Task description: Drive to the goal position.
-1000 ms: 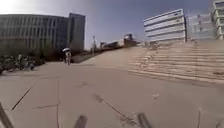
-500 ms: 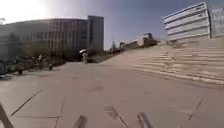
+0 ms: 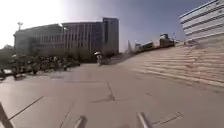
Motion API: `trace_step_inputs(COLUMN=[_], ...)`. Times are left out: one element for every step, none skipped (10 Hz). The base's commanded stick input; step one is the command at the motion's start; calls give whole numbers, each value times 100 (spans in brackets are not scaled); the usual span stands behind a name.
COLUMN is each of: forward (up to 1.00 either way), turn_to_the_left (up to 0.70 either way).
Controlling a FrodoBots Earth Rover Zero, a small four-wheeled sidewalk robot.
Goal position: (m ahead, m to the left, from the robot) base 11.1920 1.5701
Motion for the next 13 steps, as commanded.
trace_step_inputs(forward=[100,100,100,100,100,100,100,100,100,100,100,100,100], turn_to_the_left=[0,0,0,0,0,0,0,0,0,0,0,0,0])
